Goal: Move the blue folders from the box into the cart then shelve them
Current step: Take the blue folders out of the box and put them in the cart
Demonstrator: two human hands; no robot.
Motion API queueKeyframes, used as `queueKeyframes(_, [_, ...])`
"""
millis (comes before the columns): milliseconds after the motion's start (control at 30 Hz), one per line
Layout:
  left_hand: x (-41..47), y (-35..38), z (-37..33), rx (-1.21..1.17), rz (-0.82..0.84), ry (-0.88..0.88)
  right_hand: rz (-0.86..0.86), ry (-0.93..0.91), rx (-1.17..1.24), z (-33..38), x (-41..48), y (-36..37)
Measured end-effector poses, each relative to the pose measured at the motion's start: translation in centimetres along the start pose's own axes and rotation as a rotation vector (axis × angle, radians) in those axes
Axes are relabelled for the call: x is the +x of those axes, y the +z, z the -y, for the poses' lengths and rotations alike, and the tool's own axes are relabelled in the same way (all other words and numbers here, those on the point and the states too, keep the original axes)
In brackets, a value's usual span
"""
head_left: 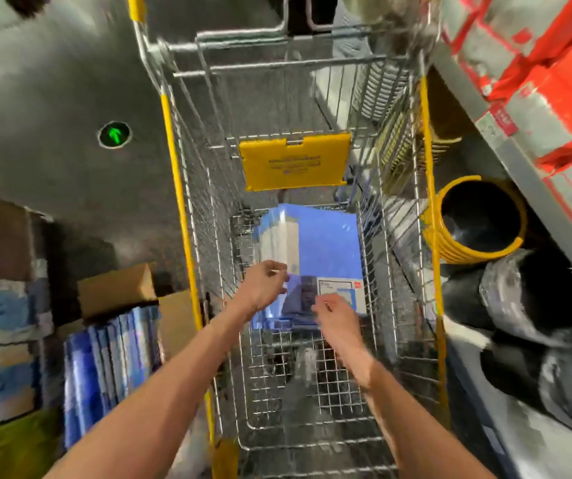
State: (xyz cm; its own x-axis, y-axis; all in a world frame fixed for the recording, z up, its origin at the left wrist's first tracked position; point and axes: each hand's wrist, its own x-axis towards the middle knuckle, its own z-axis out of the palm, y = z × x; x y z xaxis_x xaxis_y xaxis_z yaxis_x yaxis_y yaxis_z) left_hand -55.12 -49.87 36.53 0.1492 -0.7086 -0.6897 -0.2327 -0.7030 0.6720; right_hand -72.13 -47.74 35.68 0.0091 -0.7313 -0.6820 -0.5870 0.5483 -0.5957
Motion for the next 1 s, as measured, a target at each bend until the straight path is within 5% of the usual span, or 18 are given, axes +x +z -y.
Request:
queueKeyframes(233, [-13.4, -7.0, 2.1, -0.182, -0.114, 0.397, -0.057, -0.227, 0.145, 4.4, -10.5, 4.9])
queueKeyframes(400, [-24.7, -14.3, 9.7, -0.287, -0.248, 0.509, -0.099, -0.396, 0.117, 6.5, -21.9, 11.8])
queueKeyframes(633, [-34.9, -21.8, 22.0, -0.405, -0.447, 0.380, 0.081, -0.544, -0.073, 7.6, -32.8, 23.5])
queueKeyframes(1000, [-38.2, -27.0, 37.1, -0.452, -0.569, 0.120, 0.345, -0.442, -0.275, 4.3, -35.5, 37.3])
